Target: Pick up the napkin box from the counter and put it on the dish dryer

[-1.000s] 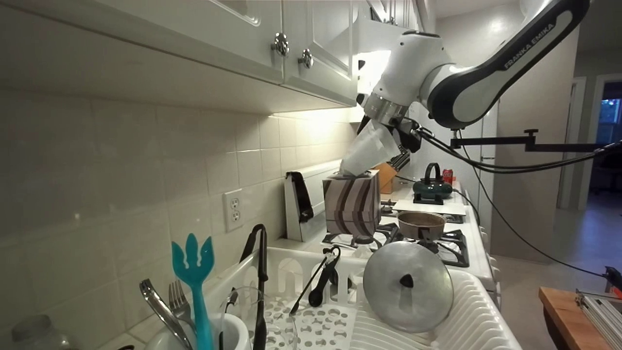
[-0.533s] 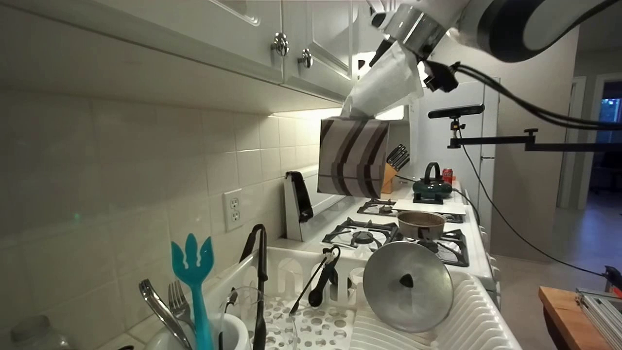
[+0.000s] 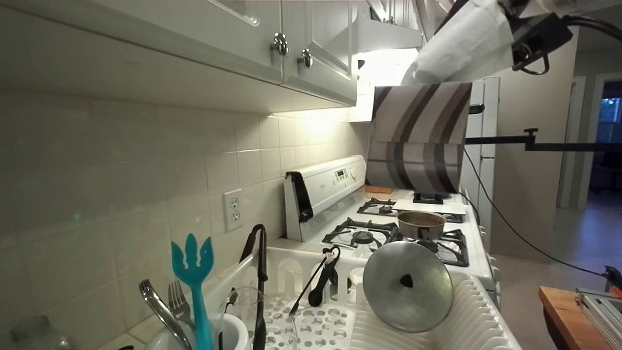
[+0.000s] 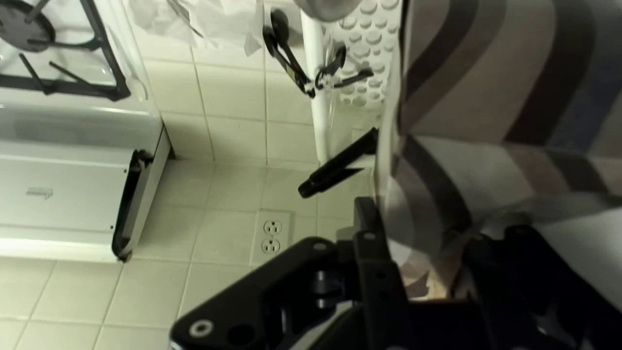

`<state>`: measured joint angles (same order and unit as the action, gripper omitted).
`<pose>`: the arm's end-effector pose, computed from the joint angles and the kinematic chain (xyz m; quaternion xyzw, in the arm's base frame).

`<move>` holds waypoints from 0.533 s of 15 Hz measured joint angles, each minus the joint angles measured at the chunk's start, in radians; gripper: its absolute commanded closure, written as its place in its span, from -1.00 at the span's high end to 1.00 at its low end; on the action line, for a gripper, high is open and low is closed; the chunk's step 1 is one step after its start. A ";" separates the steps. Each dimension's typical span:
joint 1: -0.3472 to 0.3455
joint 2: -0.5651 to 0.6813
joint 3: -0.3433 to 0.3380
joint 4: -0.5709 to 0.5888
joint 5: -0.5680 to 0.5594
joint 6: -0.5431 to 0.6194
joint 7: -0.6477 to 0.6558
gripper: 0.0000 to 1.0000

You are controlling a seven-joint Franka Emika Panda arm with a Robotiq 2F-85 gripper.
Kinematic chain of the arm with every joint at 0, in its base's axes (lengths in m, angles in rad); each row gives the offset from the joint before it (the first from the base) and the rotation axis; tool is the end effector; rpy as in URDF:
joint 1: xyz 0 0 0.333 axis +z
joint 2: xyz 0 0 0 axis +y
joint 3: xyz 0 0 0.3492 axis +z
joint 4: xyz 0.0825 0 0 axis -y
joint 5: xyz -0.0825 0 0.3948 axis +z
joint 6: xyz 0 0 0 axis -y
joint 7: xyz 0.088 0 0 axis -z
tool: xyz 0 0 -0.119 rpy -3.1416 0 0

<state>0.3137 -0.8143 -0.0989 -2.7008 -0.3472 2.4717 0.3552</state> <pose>0.3369 0.0676 0.5367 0.9514 0.0366 0.3054 0.0181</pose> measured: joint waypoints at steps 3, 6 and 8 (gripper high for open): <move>-0.105 0.054 0.025 -0.046 0.068 0.028 -0.121 -0.97; -0.160 0.209 0.026 -0.041 0.086 0.130 -0.248 -0.97; -0.164 0.335 0.039 -0.013 0.098 0.188 -0.305 -0.97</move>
<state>0.1500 -0.4797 -0.0603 -2.7141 -0.2489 2.6597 0.0505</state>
